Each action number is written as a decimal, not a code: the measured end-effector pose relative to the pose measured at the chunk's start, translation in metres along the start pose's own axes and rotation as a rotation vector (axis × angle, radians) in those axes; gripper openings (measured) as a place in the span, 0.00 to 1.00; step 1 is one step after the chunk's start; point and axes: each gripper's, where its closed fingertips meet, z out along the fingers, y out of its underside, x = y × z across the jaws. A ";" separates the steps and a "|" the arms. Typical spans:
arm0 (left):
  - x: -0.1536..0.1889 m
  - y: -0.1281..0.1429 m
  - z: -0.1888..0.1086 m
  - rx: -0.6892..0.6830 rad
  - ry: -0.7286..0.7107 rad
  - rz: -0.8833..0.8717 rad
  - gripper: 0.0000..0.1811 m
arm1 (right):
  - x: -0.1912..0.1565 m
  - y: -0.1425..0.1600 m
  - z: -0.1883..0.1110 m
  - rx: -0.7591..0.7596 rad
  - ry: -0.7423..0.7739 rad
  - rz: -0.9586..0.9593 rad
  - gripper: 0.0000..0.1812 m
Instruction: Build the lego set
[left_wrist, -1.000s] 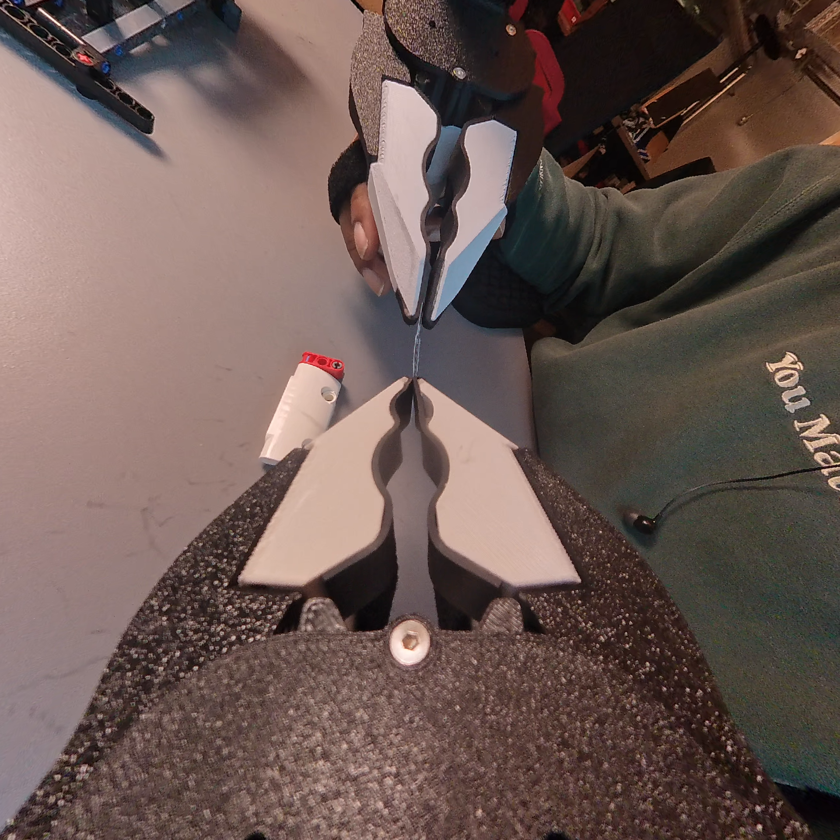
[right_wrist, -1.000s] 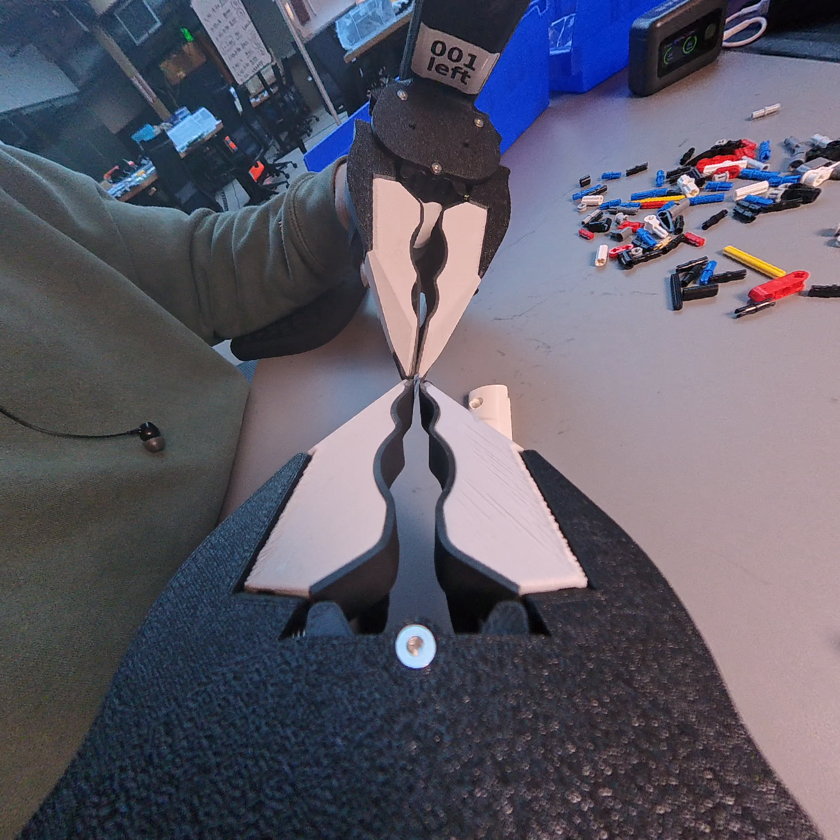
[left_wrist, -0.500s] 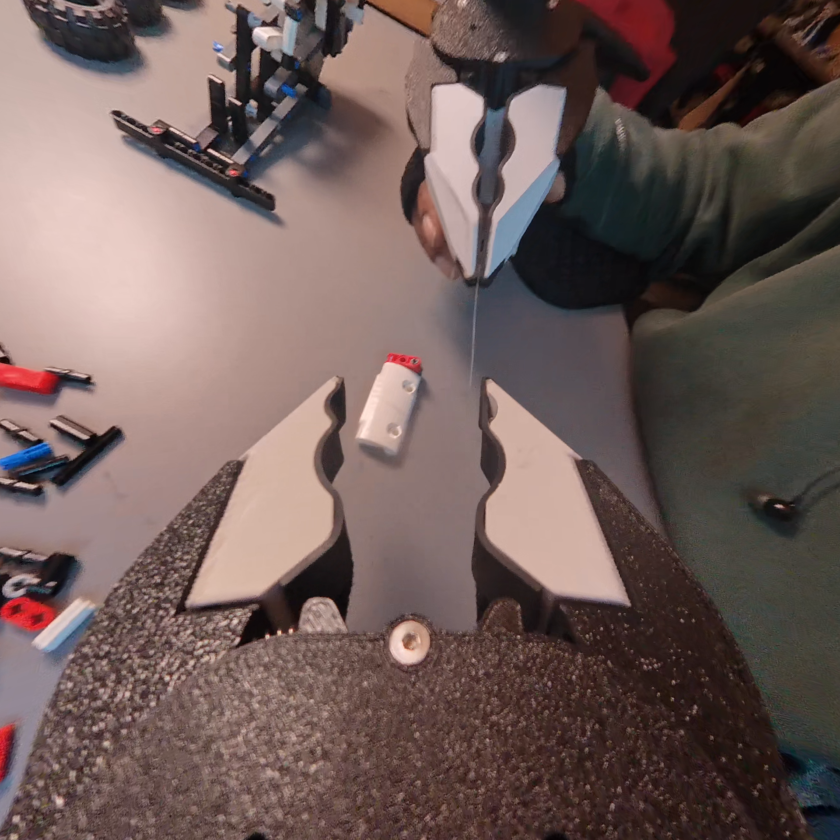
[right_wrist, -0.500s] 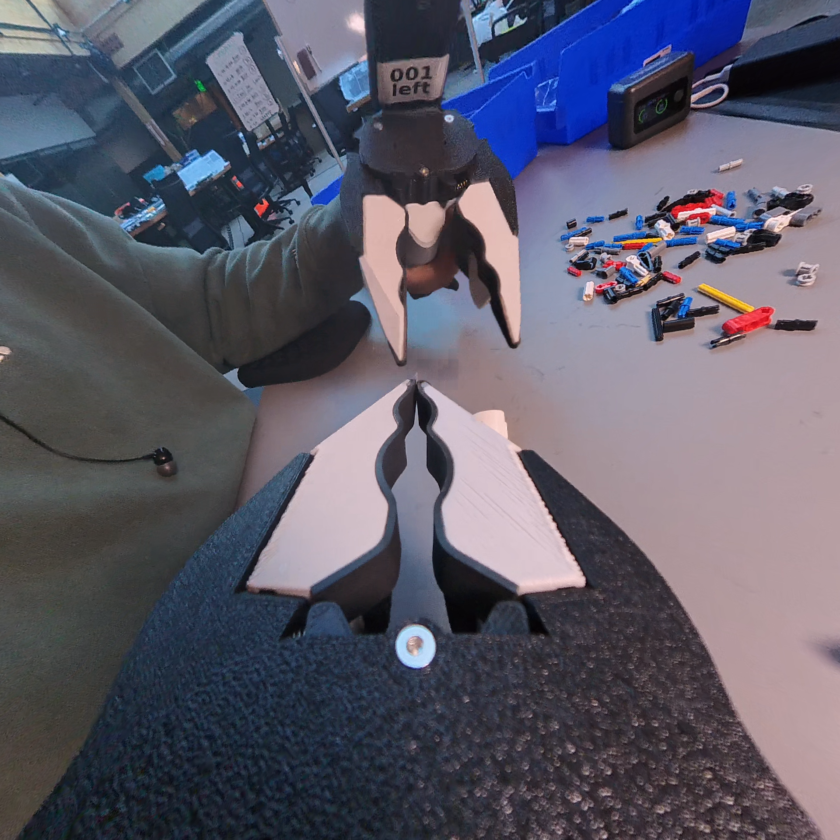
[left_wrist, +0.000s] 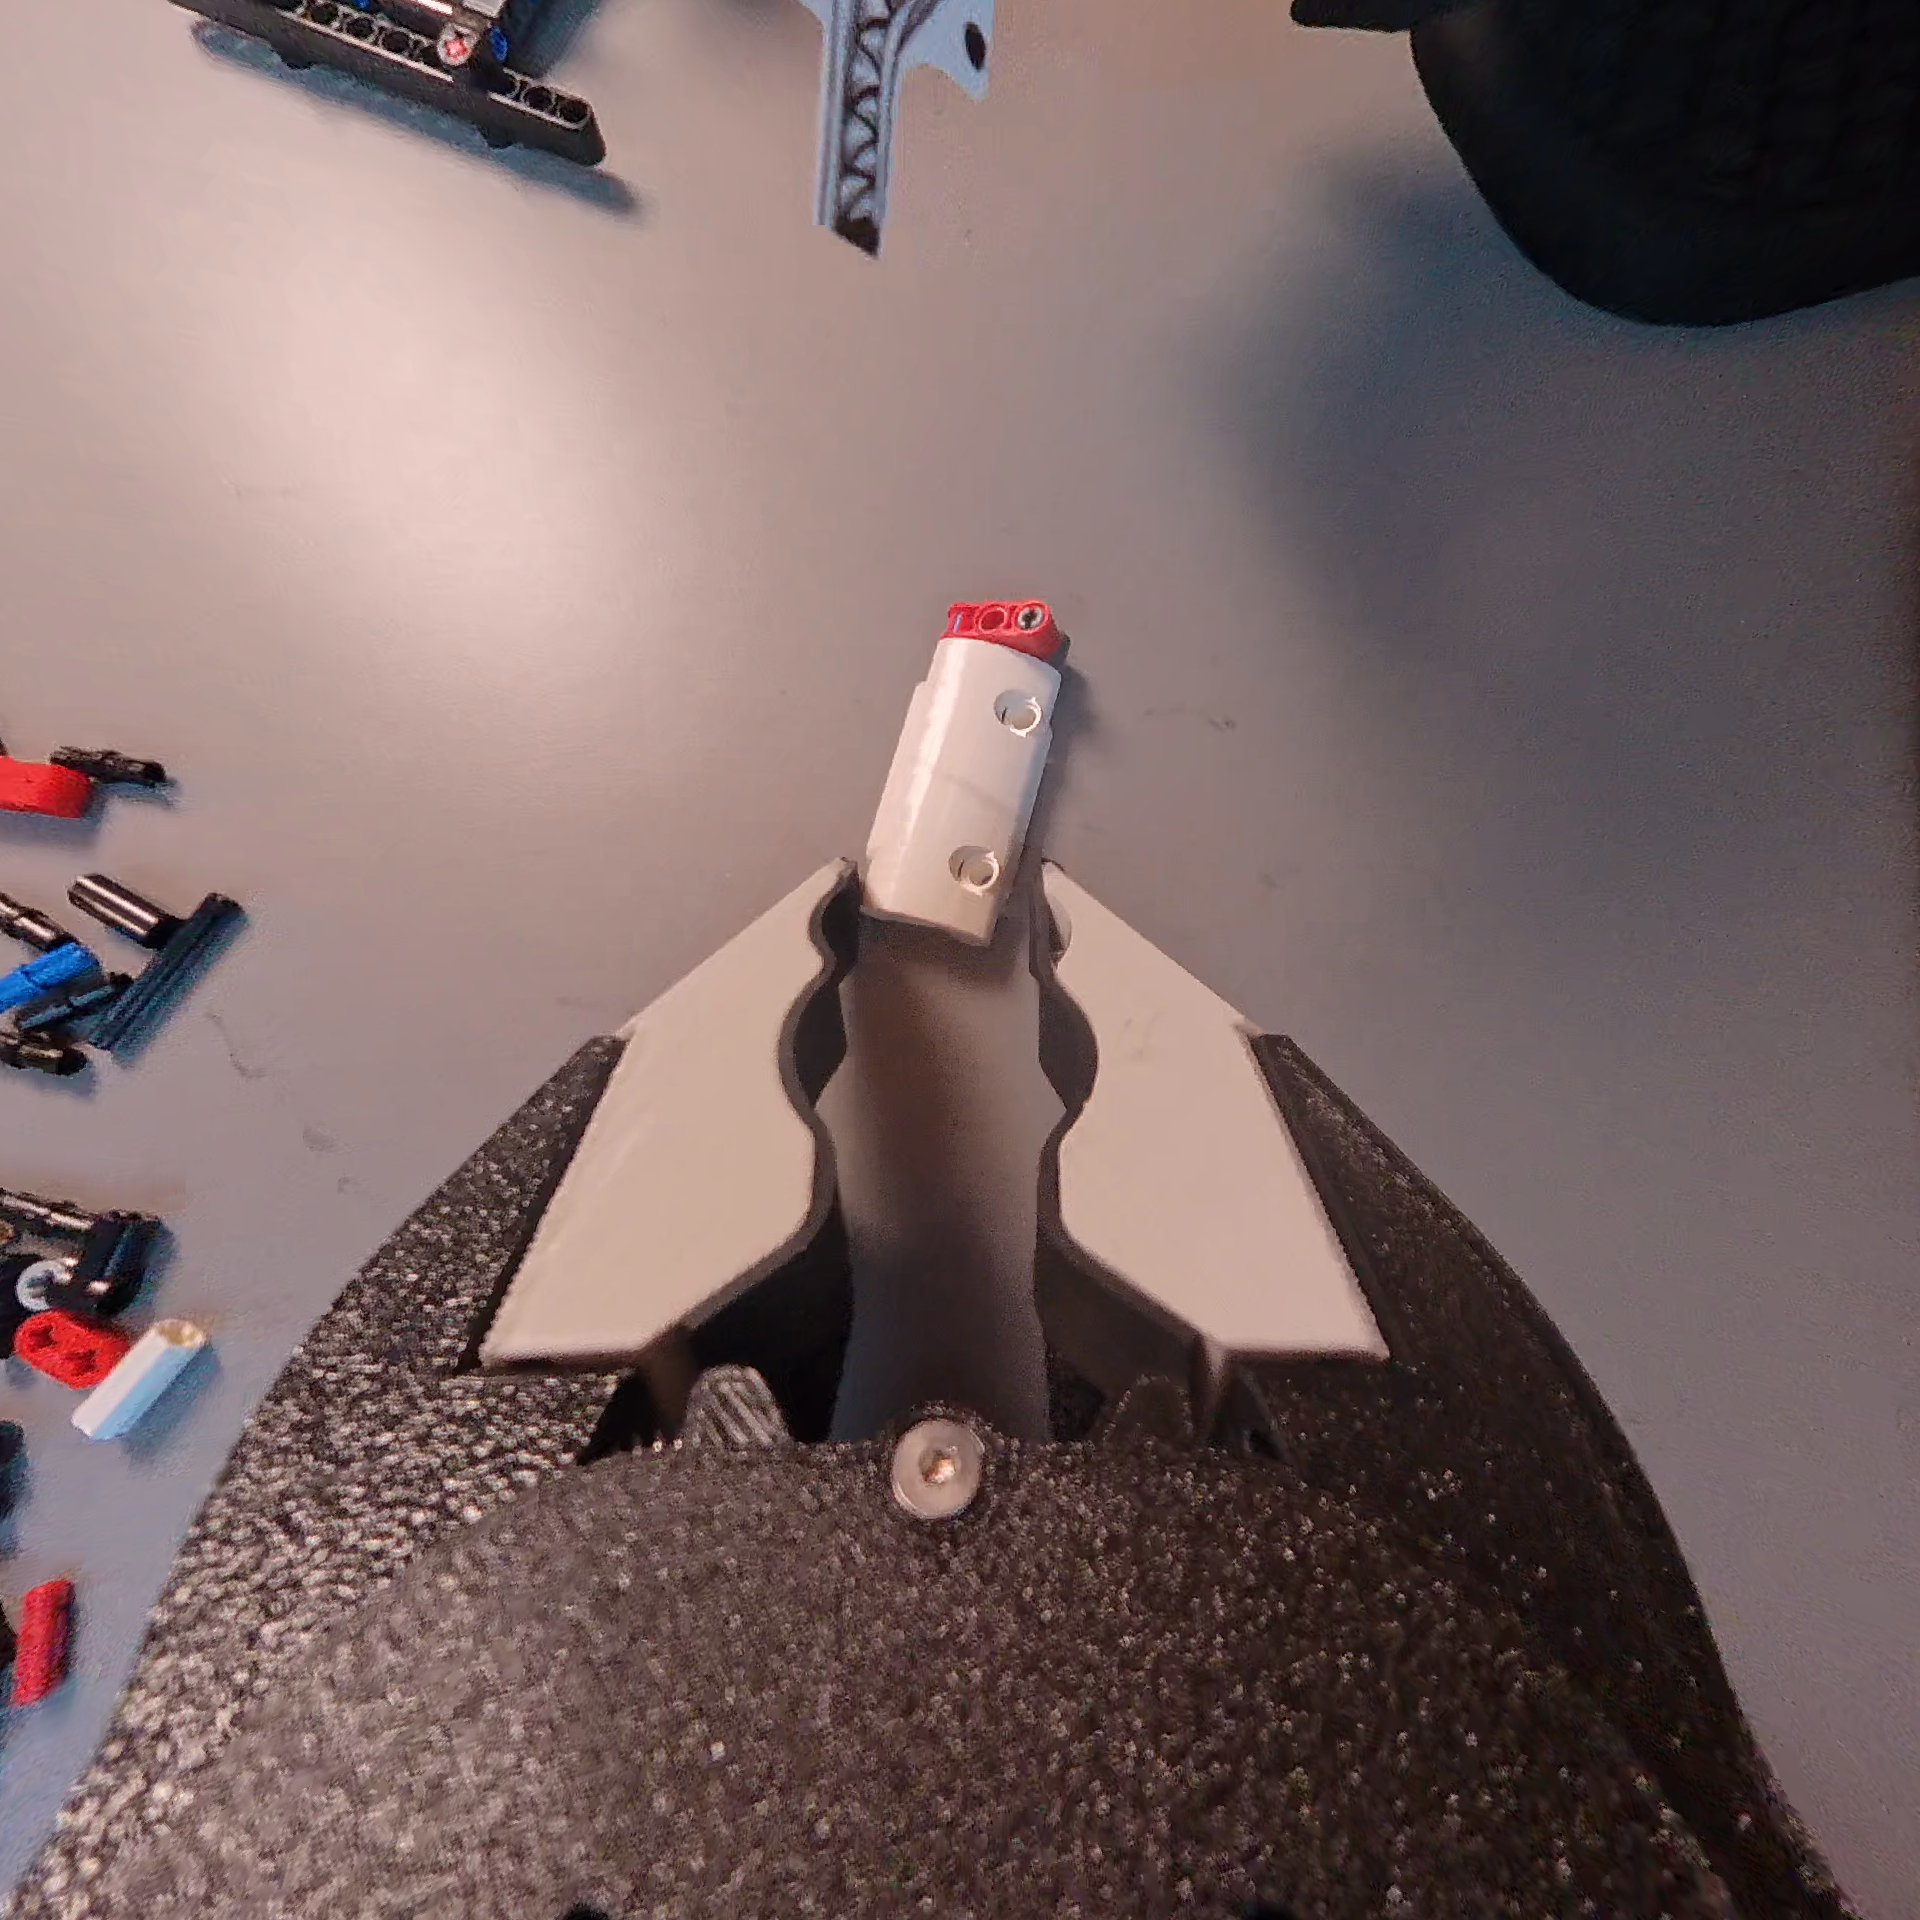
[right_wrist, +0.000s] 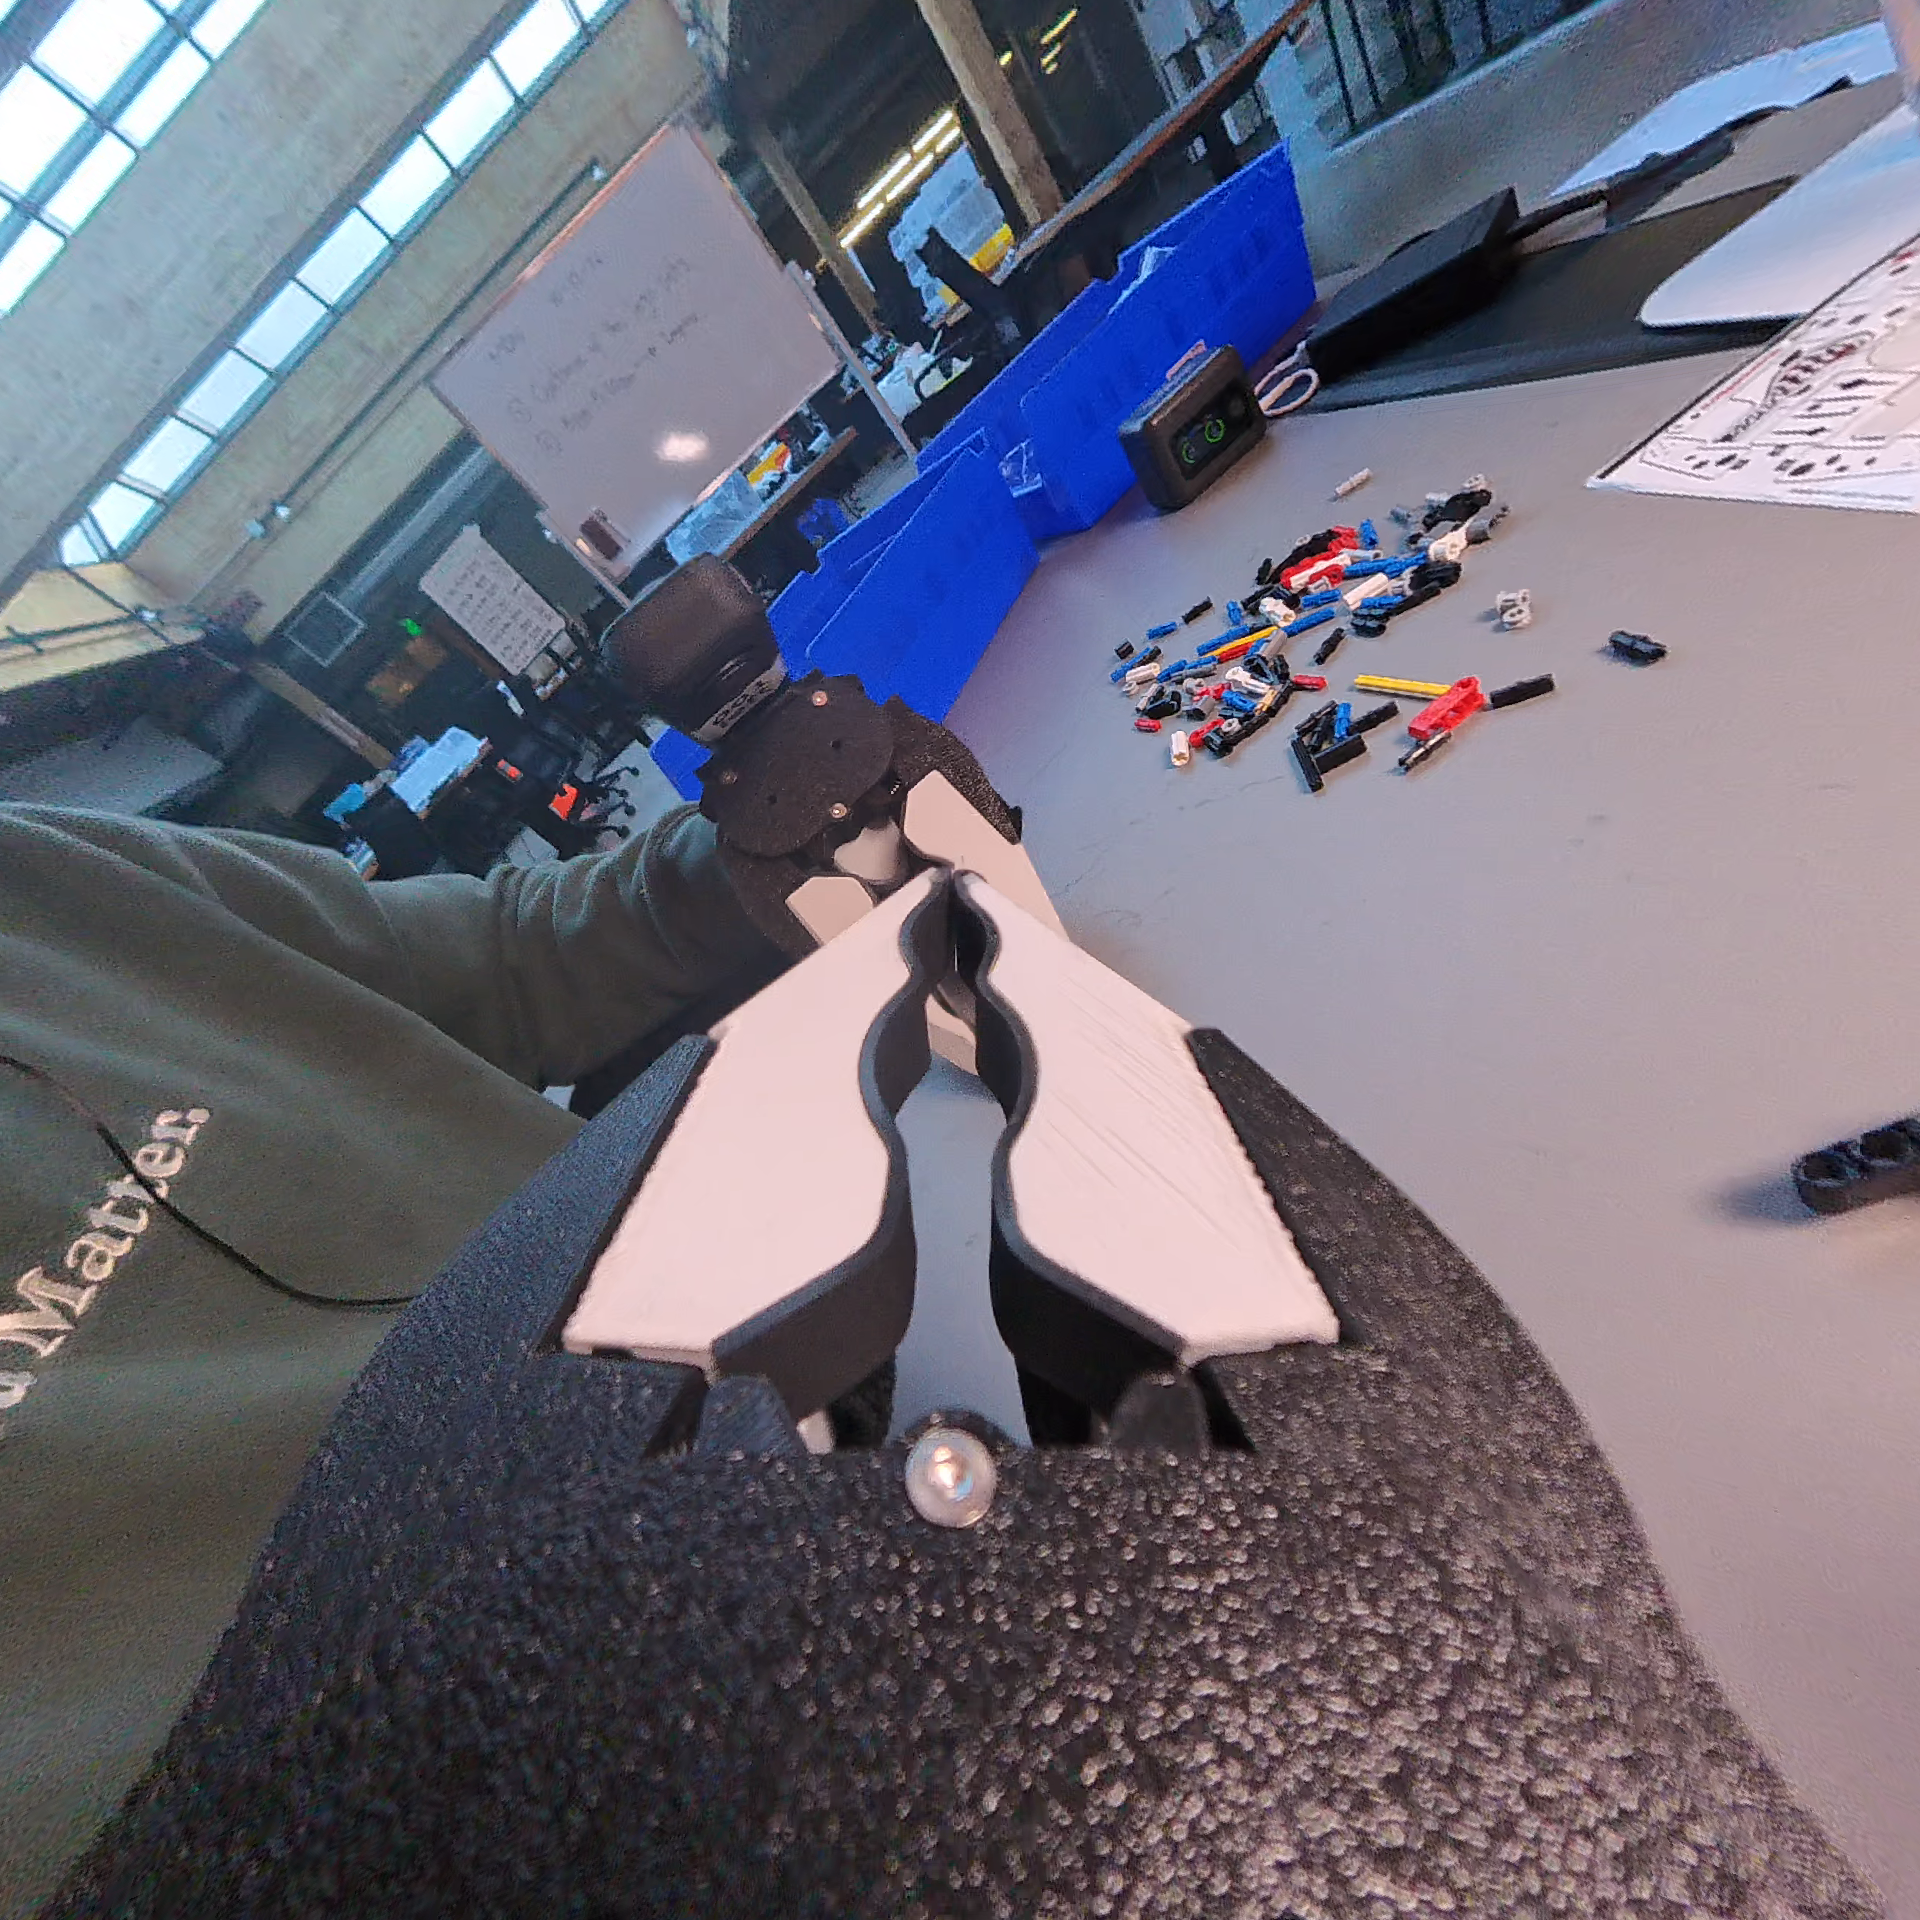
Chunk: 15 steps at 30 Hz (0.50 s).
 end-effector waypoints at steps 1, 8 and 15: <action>0.001 0.001 0.000 -0.003 -0.014 -0.010 0.19 | 0.003 0.001 0.000 0.007 0.009 0.030 0.00; 0.022 0.000 -0.003 0.031 0.031 -0.141 0.21 | 0.013 0.026 0.008 -0.033 0.036 0.195 0.00; 0.014 -0.004 -0.011 0.090 0.018 -0.165 0.21 | 0.012 0.051 0.025 -0.104 0.006 0.375 0.00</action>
